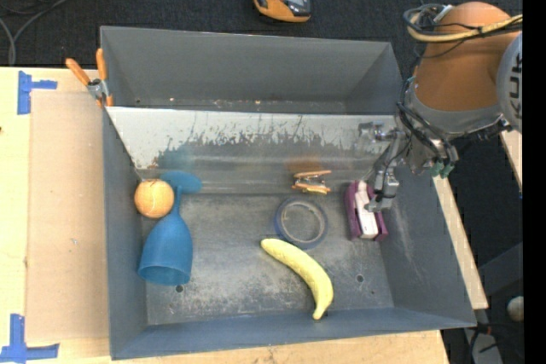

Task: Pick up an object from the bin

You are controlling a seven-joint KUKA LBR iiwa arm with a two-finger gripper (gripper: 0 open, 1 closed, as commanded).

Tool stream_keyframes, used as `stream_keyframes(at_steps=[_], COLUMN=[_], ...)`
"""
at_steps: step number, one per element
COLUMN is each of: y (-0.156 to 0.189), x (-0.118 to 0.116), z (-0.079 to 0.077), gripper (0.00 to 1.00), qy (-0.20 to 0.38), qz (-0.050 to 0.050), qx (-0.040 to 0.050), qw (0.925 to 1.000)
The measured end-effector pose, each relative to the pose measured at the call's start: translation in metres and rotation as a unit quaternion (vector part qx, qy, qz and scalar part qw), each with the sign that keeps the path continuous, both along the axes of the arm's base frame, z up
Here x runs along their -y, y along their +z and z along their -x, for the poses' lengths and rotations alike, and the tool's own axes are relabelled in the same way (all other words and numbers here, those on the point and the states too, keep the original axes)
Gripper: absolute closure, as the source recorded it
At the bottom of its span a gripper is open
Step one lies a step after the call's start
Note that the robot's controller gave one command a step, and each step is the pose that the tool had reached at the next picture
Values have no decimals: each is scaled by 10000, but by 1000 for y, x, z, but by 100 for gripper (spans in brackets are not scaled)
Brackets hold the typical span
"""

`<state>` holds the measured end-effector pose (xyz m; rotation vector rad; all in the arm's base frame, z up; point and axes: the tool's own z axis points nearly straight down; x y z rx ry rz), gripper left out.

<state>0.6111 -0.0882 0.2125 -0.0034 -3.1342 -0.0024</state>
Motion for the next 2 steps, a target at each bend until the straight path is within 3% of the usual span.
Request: stream_keyframes(at_steps=[1,2], y=[5,-146], x=[-1,-64], z=[-2,38], gripper=[0,0], qy=[16,-152], qz=[5,-5], qx=[38,3], qw=[10000,9999])
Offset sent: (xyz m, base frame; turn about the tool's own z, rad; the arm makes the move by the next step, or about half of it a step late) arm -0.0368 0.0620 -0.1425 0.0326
